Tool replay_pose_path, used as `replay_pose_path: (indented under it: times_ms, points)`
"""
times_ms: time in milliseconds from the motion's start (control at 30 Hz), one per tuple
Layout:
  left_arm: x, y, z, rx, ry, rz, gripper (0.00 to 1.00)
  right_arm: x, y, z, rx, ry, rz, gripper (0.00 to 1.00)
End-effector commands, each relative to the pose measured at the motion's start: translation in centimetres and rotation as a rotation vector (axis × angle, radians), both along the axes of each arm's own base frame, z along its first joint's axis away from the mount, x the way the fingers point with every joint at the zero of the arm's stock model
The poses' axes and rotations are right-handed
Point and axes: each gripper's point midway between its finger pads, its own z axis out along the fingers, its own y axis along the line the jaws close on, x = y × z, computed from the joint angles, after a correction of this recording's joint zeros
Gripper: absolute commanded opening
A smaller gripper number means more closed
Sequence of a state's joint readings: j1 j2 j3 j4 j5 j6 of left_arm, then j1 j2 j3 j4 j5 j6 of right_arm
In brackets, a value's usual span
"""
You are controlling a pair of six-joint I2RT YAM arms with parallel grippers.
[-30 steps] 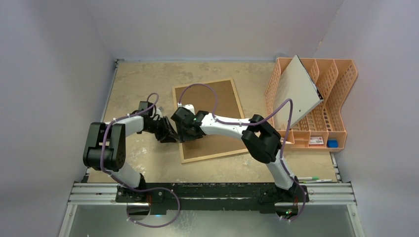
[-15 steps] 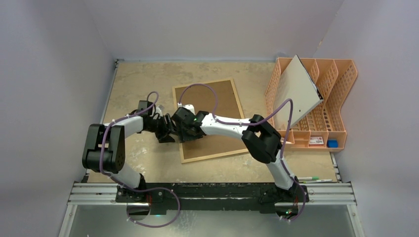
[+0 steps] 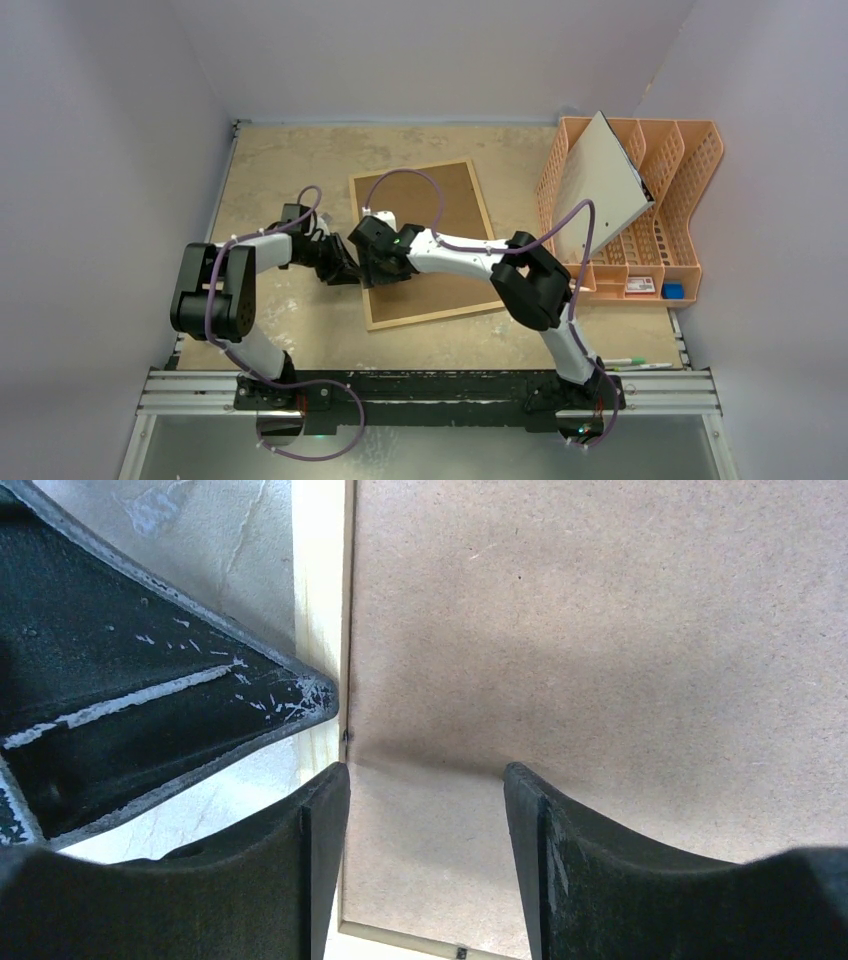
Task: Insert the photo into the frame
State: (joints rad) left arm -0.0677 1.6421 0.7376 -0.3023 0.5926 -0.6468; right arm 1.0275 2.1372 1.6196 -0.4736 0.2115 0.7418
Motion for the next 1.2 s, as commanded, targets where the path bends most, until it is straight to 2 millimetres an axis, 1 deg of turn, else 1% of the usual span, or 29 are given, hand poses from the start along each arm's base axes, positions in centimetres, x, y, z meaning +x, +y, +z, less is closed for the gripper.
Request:
replay_pose_path:
  times_ms: [0,67,167,333,567,767,1000,1167]
  points:
    - [-1.7,2.5,-3.2,0.178,0.082,0.015,0.26,-1.6,-4.4,-5.7,-0.16,0.125,-0.058,0.61]
    - [-2.0,3.1,-3.7,0.217,0.089,0.02,0.25,-1.5,-4.4,-5.6,-0.159,0.127,-0.06,0.61]
    - [-2.6,3.4,-4.2,0.237,0.112,0.016,0.23,-1.2,-4.0,-5.2,-0.151,0.119,-0.055,0.61]
    - [-2.5,4.2,-4.4,0.299,0.099,0.027,0.2,-0.6,-3.9,-4.9,-0.169,0.102,-0.054,0.62]
    - [-2.0,4.6,-3.8,0.339,0.036,0.038,0.2,-0.9,-4.3,-6.4,-0.217,0.137,-0.065,0.62]
    - [-2.2,4.5,-3.8,0.337,0.043,0.035,0.19,-1.4,-4.6,-8.0,-0.252,0.177,-0.08,0.62]
    - [-2.7,4.3,-4.2,0.328,0.068,0.029,0.12,-0.3,-4.9,-8.4,-0.242,0.18,-0.131,0.62]
    - [-2.9,4.2,-4.3,0.326,0.076,0.026,0.1,0.4,-4.8,-8.6,-0.228,0.178,-0.155,0.62]
